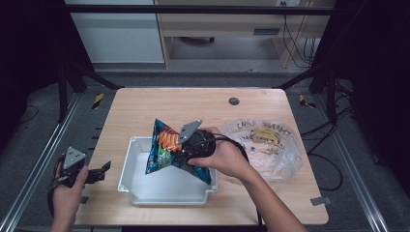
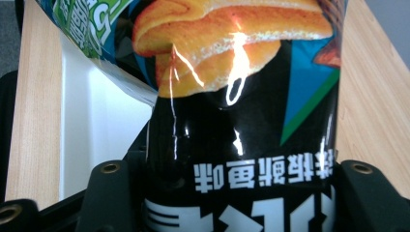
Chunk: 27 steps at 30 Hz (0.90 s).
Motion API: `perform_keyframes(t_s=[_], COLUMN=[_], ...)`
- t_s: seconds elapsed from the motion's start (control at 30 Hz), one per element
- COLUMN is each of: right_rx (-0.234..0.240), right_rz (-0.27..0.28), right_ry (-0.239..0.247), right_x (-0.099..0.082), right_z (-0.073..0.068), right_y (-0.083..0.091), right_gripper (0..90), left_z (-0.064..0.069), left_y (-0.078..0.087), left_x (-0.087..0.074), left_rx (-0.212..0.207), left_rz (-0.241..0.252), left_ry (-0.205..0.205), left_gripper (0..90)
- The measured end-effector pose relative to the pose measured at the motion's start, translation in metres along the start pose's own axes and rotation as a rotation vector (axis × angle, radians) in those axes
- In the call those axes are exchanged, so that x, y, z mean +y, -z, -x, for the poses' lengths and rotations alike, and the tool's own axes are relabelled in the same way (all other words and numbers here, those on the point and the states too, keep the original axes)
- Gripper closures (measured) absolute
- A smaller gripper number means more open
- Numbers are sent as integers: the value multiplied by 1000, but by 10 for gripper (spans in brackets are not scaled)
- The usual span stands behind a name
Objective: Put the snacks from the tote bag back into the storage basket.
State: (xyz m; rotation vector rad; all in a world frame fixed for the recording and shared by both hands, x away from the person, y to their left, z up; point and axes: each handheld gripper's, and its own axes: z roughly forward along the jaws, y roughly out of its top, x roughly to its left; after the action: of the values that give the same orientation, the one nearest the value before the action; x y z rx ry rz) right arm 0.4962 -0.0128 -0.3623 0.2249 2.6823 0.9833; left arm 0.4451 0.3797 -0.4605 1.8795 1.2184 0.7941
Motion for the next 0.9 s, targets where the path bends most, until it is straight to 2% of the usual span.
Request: perform_keyframes(t_s=[0.9], right_rx=[57], right_rz=[-37], right_ry=[15], right_x=[-1], right_z=[-7], right_y=[-31], right_gripper=[412], left_z=[0], left_y=[0], left_x=[0], left_rx=[1], left_rz=[3], left_ry=[3], left_gripper=[20])
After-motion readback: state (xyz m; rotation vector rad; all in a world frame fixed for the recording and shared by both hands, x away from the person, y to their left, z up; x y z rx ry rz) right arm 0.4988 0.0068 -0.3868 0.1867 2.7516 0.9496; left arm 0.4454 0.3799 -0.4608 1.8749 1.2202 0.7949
